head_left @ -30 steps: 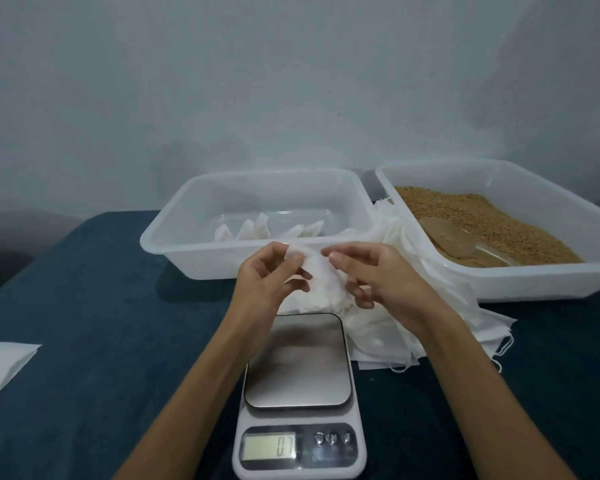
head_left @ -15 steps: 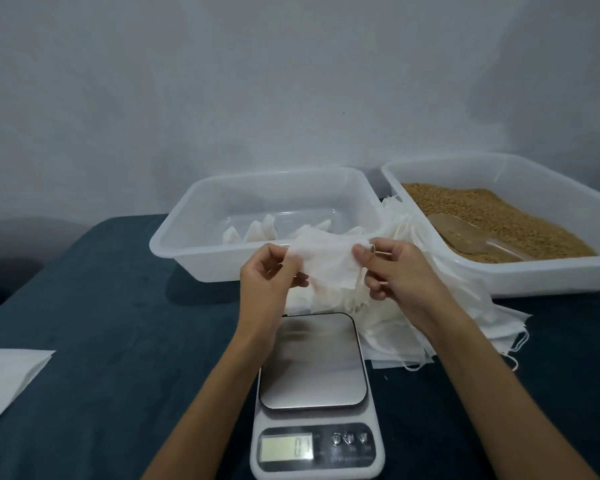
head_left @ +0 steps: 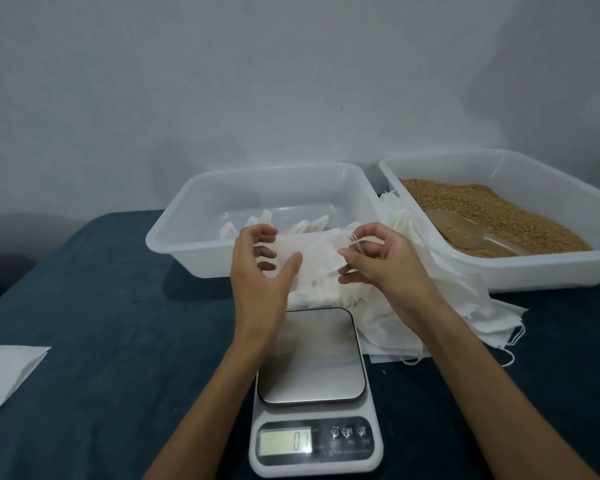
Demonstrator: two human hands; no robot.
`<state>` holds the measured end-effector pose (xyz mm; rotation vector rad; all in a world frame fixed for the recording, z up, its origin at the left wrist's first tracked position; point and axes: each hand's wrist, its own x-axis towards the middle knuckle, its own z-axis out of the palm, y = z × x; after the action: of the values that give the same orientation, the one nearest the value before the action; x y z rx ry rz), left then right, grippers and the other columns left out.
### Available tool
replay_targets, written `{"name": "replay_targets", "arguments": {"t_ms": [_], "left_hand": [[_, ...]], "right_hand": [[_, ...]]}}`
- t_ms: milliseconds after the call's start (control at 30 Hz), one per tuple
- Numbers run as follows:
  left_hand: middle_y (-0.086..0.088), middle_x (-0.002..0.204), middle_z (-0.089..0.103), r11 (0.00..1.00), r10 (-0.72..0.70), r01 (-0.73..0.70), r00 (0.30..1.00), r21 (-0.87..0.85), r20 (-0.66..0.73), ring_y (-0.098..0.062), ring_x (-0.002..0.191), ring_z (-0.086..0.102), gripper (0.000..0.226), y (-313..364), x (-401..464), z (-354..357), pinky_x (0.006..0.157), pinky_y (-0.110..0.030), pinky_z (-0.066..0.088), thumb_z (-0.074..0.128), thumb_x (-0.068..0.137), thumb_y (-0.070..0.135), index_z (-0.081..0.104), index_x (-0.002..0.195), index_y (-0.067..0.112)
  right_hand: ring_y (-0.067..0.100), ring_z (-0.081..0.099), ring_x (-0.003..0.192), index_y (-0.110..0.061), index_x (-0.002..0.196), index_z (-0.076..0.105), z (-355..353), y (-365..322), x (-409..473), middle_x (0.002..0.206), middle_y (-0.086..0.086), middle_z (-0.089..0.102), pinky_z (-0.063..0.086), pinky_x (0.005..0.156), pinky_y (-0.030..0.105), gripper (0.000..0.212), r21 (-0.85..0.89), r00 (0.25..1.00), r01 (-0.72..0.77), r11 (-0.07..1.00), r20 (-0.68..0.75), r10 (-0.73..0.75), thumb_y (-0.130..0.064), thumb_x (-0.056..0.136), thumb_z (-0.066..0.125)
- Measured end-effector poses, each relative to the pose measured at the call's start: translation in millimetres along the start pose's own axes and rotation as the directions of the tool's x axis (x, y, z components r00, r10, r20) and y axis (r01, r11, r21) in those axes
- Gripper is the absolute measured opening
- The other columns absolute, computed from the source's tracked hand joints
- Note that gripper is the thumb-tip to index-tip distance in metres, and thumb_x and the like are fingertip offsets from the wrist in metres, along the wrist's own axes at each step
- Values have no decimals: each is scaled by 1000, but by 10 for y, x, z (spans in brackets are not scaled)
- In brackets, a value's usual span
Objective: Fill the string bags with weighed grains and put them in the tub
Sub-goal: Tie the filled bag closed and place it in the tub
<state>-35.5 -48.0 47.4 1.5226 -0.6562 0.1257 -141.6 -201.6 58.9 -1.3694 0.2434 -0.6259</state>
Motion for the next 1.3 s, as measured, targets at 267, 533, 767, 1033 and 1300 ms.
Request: {"name": "replay_targets", "arguments": {"t_ms": [267, 533, 767, 1033, 1300], "left_hand": [[3, 87, 68, 946, 298, -317, 935, 70, 194, -18, 84, 66, 14, 98, -131, 97, 75, -31, 56, 64, 88, -3, 70, 87, 9], [1, 83, 68, 975, 205, -217, 964, 54, 168, -22, 80, 68, 16, 92, -118, 97, 75, -39, 60, 82, 90, 19, 69, 87, 10], [4, 82, 64, 983, 170, -173, 984, 62, 50, -18, 76, 63, 11, 85, -99, 79, 69, -37, 56, 69, 91, 9, 63, 83, 14], [1, 96, 68, 947, 305, -321, 909, 9, 284, -22, 90, 67, 7, 99, -141, 105, 76, -35, 57, 72, 95, 4, 77, 94, 9], [11, 130, 65, 991, -30, 45, 993, -128, 115, -5, 114, 64, 49, 91, -30, 10, 85, -22, 55, 80, 89, 34, 57, 133, 29]], "right_hand": [[18, 66, 72, -2, 86, 60, 127, 32, -60, 75, 9, 64, 59, 69, 30, 12, -154, 983, 184, 971, 41, -180, 6, 90, 69], [22, 71, 78, 7, 86, 59, 138, 52, -72, 77, 9, 68, 60, 77, 35, 8, -191, 967, 255, 948, 65, -247, 10, 91, 65], [18, 71, 77, -18, 85, 72, 147, 97, -85, 81, -5, 72, 59, 76, 33, 26, -455, 928, 347, 820, 44, -369, 6, 90, 63], [30, 69, 89, -10, 88, 76, 205, 41, -114, 86, 11, 71, 57, 86, 46, 22, -269, 968, 251, 930, 57, -244, -24, 99, 63], [32, 69, 113, -10, 109, 77, 44, 34, -38, 118, 16, 72, 54, 100, 50, 26, 89, 997, 54, 995, 45, -58, -29, 93, 72]]}}
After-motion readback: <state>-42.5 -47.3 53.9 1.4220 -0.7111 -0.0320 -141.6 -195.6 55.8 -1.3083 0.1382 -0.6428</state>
